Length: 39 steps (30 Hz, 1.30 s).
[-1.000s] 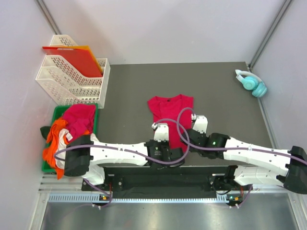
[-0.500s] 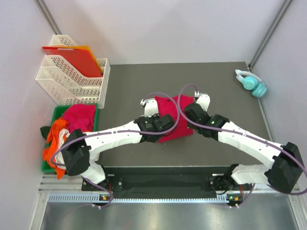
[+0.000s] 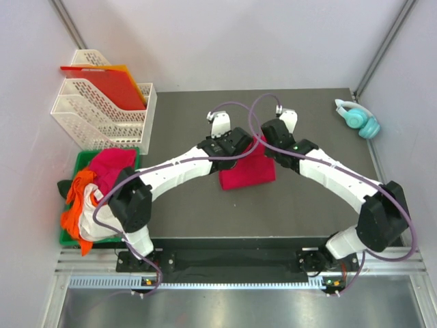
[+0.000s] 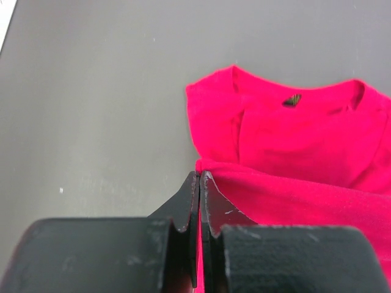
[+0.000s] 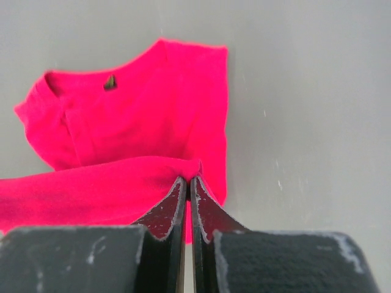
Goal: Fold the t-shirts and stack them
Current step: Fold the tshirt
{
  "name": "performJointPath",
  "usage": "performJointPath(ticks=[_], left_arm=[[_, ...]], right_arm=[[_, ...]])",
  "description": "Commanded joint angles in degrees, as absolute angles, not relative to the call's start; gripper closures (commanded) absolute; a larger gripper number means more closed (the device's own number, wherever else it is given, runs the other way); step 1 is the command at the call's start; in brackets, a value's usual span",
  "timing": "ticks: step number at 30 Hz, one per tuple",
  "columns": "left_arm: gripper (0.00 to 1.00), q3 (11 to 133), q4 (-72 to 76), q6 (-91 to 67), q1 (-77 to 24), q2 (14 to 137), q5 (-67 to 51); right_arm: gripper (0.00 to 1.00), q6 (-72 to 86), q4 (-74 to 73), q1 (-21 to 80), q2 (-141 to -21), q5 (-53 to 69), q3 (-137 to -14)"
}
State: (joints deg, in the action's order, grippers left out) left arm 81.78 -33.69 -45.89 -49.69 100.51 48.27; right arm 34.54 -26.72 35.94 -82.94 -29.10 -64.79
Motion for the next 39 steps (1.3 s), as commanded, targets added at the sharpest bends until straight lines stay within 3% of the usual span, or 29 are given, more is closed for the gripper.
performJointPath(ticks=[1, 30, 31, 33, 34, 37, 39], left_arm=[[1.00, 85.95, -31.56, -41.14, -47.29, 103.27, 49.40], [1.00, 104.23, -28.92, -36.30, -34.19, 125.06, 40.43], [0.96, 105.28, -29.00, -35.86, -34.10, 125.50, 40.34], [0.87, 105.82, -28.65, -35.60, -33.84, 125.51, 40.25], [0.70, 105.73, -28.22, -35.51, -33.75, 124.90, 40.25], [0.46, 104.16, -26.81, -36.38, -33.75, 119.90, 38.86], [0.42, 99.77, -24.09, -37.00, -34.01, 114.47, 37.19]], right_arm=[[1.00, 31.38, -23.38, 32.96, -86.83, -30.15, -71.18], [1.00, 29.62, -22.15, 27.51, -115.66, -23.82, -93.86], [1.00, 29.36, -21.97, 27.42, -116.01, -23.64, -94.22], [0.77, 27.95, -20.75, 27.42, -115.67, -23.47, -94.48], [0.56, 27.60, -20.13, 27.51, -114.88, -23.55, -94.31], [0.26, 26.02, -17.40, 27.60, -107.60, -23.73, -90.97], [0.22, 25.93, -18.19, 28.12, -102.41, -23.55, -88.43]])
